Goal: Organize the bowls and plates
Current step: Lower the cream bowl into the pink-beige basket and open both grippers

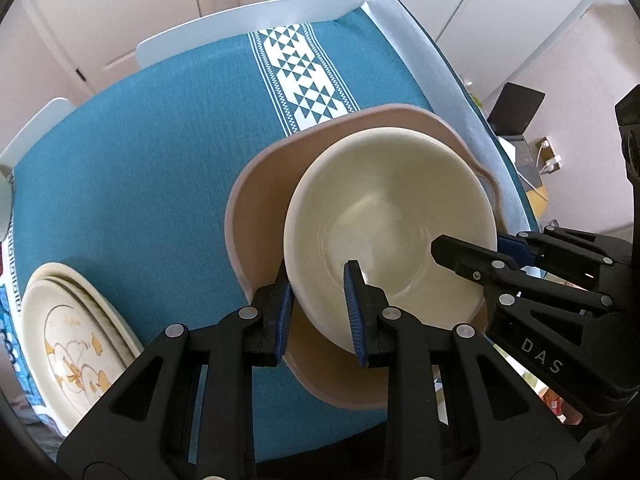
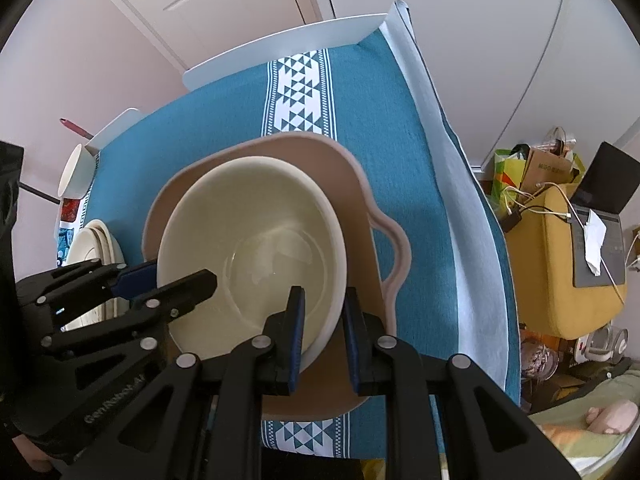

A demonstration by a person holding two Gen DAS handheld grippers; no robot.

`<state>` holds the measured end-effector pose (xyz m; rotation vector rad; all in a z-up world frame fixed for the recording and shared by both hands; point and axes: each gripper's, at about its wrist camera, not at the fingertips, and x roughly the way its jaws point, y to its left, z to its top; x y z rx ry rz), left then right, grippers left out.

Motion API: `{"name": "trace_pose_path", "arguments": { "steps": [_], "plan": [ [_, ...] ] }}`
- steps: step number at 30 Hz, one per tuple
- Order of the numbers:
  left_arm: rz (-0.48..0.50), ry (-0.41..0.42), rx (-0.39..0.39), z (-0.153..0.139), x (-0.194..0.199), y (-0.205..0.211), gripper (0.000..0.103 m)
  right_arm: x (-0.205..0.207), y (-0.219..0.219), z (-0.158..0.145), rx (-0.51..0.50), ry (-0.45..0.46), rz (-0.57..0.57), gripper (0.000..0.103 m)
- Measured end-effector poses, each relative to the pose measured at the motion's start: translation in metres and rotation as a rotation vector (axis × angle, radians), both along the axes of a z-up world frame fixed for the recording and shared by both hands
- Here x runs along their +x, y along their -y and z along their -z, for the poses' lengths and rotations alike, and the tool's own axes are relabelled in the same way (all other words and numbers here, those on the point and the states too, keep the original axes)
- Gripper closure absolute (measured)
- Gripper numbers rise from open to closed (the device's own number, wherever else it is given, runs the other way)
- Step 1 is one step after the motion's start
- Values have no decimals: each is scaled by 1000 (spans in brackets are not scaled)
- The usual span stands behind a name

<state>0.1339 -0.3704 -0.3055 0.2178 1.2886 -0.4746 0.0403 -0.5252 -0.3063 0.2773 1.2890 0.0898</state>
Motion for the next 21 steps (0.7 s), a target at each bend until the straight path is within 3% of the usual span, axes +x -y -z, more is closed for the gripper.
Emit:
{"name": "trace_pose_path", "arguments": {
  "steps": [11,15,17,21],
  "plan": [
    [2,39,-7,-16,-3,-2,81,1,2,-3,24,-41,31,83],
    [1,56,-11,-24,-6,-4,81,0,4,-9,115,-40,54,60],
    [-11,62,-24,-31,-6,-10,81,-1,3,-14,124,-36,55,56],
    [-55,83,-58,-51,-5,-24,81,-3,6,-25,172,-3,61,24]
  ]
}}
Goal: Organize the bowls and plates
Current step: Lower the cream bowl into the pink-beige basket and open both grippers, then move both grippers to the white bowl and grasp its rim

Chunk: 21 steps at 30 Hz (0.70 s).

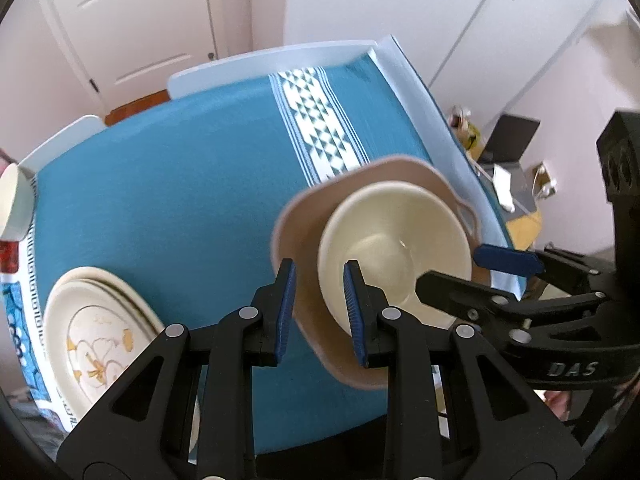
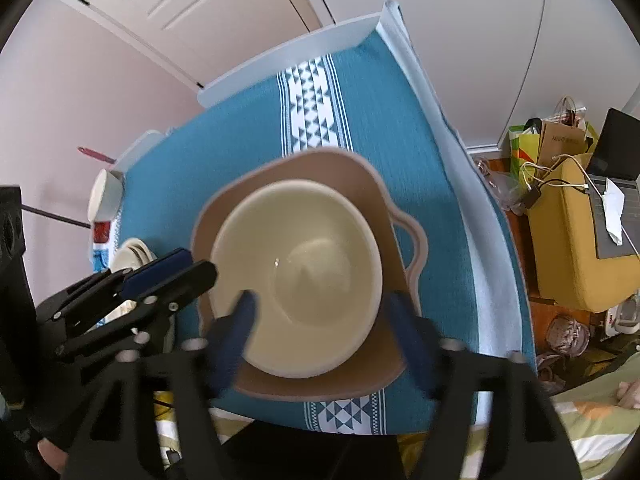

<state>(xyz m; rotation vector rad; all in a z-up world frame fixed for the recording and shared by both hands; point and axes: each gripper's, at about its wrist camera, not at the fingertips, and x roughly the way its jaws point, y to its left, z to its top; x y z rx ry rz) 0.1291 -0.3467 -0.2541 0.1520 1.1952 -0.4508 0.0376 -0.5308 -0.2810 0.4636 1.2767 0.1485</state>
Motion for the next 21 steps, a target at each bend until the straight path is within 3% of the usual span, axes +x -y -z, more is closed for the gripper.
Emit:
{"name": "trace_pose_path", "arguments": {
  "steps": [1,6,8,9,12,14,15,16,17,18,21],
  "plan": [
    [-9,11,-5,-6,0,-4,81,0,-1,-5,3,11,-1,18],
    [-75,70,-30,-43,-1,-31,81,0,-2,-31,30,78,-13,17],
    [-116,100,-38,-60,-1,-46,81,1,-2,-47,69,135,-18,10],
    [-134,118,-41,-68,-2,-53,81,3,-4,-56,79,175,-28,0],
    [-204,189,-30,-93,-3,-79,80,11,-14,-85,99,317,-68,0],
    [-258,225,-10,-105,0,-99,74,21,-27,-101,107,379,-107,0],
    [-291,235,-1,-109,2,-112,56,29,-38,-111,103,406,-142,0],
    [-324,245,4,-112,5,-123,21,34,-45,-117,94,424,-162,0],
    [-354,265,5,-116,5,-132,9,42,-57,-127,69,456,-196,0],
    [-386,297,2,-120,5,-144,4,49,-71,-136,32,486,-234,0],
    [-443,332,25,-128,12,-176,3,68,-111,-154,-36,540,-331,0]
  ]
}}
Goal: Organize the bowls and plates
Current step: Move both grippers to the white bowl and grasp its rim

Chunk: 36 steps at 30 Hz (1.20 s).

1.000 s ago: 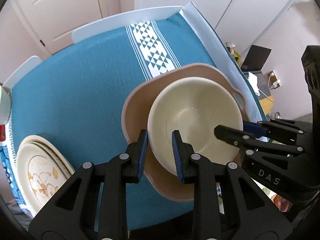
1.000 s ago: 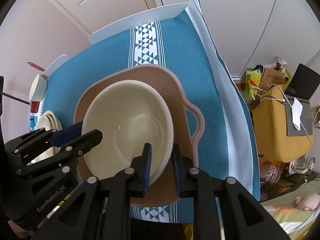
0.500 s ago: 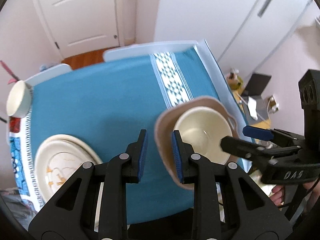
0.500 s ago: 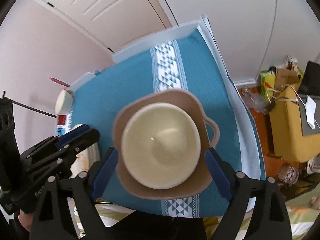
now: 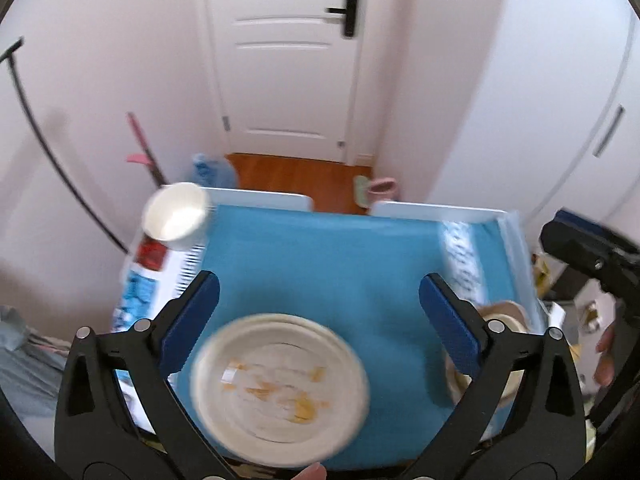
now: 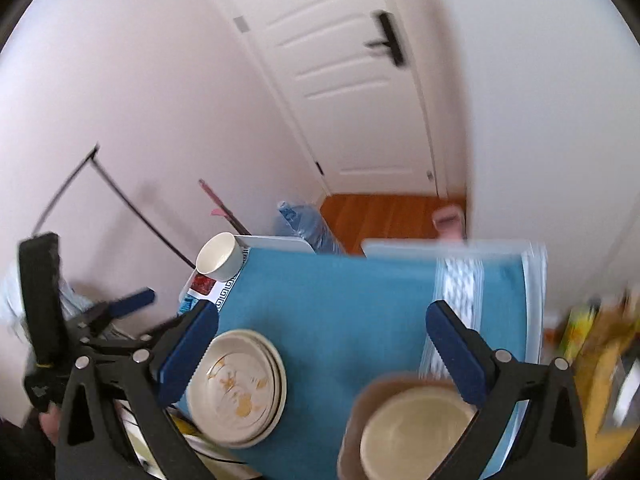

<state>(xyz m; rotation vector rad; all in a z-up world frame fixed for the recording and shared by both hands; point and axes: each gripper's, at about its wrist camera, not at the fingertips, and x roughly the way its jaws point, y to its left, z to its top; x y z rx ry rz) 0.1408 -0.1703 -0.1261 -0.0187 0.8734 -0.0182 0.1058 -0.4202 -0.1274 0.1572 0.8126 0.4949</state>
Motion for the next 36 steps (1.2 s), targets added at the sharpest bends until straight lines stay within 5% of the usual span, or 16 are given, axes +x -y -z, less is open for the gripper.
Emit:
{"name": "trace_pose_path", "arguments": {
  "steps": [8,15,23,27,31,36],
  "plan": [
    [-144,-8,-25,3,35,-100,3,78,-103,4,-219,1,-29,0],
    [-271,-76,-146,48,78,-191,3,142,-204,51,-257,-88,-210,0],
    [-346,-152,-309,116,115,-243,6,194,-290,114,-231,-229,-390,0],
    [-367,-192,-378,149,133,-257,26,212,-314,136,-262,-268,-425,5],
    [-377,-234,-430,177,149,-263,50,223,-327,160,-249,-333,-467,34],
    [-370,-256,-478,199,165,-269,70,227,-335,177,-234,-362,-492,52]
  ]
}}
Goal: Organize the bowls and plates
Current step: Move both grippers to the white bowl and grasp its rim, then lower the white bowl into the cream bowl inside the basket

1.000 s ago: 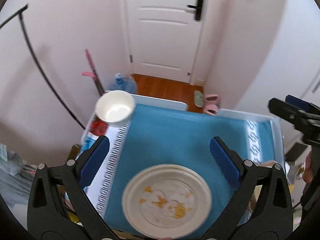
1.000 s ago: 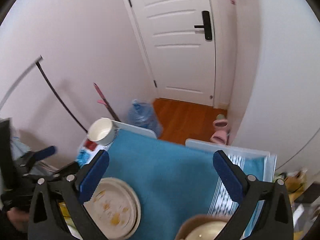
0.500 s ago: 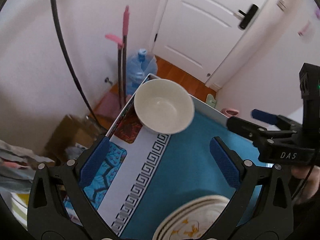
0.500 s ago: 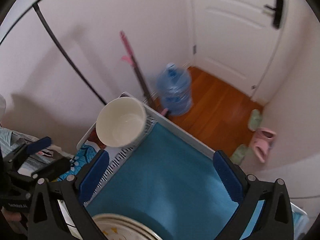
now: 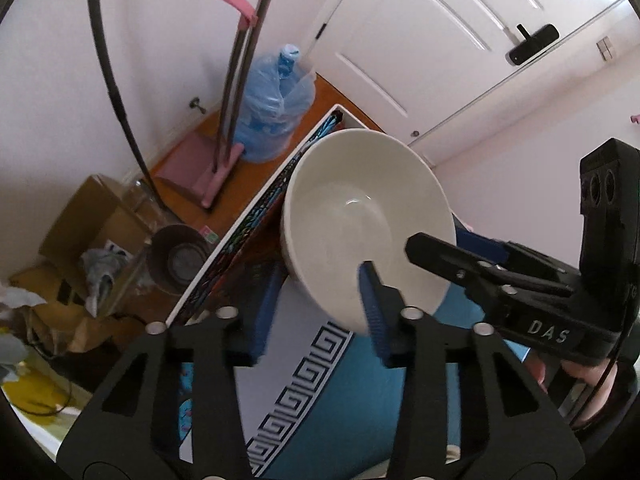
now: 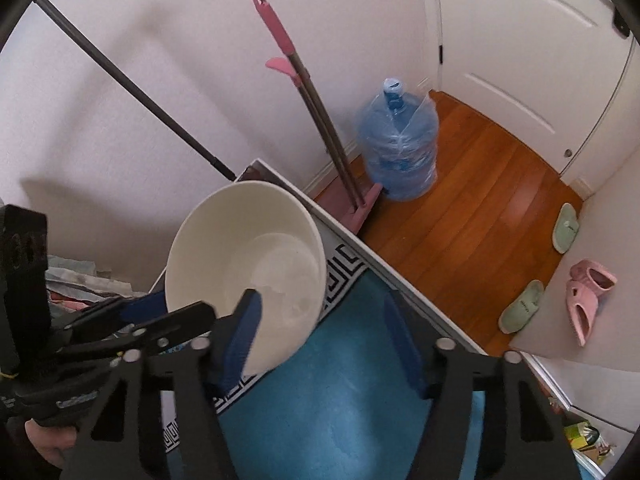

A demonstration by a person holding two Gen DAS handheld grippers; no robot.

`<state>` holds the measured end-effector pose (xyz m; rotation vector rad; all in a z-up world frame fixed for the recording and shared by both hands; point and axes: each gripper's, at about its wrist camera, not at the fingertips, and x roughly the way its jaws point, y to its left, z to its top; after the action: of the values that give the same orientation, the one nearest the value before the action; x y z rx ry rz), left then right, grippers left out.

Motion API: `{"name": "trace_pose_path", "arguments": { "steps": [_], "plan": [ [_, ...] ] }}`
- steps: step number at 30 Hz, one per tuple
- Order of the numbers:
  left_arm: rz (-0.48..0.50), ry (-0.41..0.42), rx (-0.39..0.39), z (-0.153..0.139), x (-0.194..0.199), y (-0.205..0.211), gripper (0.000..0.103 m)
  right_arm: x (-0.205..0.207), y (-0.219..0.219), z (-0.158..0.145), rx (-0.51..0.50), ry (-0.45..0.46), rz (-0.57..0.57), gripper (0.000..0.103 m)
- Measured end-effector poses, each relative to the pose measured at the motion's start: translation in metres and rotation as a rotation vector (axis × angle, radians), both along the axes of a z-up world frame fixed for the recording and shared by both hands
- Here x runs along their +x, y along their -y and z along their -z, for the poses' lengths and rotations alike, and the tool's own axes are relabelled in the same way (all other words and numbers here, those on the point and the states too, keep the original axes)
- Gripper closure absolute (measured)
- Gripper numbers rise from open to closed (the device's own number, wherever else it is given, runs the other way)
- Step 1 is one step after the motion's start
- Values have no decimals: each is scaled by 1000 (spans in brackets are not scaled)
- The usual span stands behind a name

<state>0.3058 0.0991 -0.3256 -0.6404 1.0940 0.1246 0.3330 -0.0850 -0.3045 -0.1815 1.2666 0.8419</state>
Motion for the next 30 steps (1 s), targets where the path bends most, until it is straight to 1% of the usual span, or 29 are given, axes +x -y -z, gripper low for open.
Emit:
{"name": "trace_pose_path", "arguments": {
  "steps": [1,2,3,4,6,12,18,24,28,30],
  "plan": [
    [-4,-4,6,3,3,-1,73,1,-1,2,3,-5,-2,60],
    [-7,-10,11,5,4,-2,76,2,-2,5,6,-9,-4,65],
    [-11,-13,8,8,4,-3,76,2,-4,7,8,-17,-9,73],
    [-17,-8,-3,9,5,-5,76,1,-5,10,8,-21,-12,78],
    [-16,-4,-8,11,6,-7,76,-1,-7,12,15,-24,-15,85],
    [4,-16,32,6,6,-1,77,-6,-6,8,8,6,2,86],
    [30,4,77,-9,1,10,77,-15,3,-8,23,38,22,86],
    [73,50,107,-41,-12,26,77,-33,25,-30,37,72,55,86],
    [130,89,134,-71,-26,50,77,-53,56,-57,67,101,114,86],
    [160,114,139,-88,-38,69,77,-64,72,-69,77,113,142,86]
  ]
}}
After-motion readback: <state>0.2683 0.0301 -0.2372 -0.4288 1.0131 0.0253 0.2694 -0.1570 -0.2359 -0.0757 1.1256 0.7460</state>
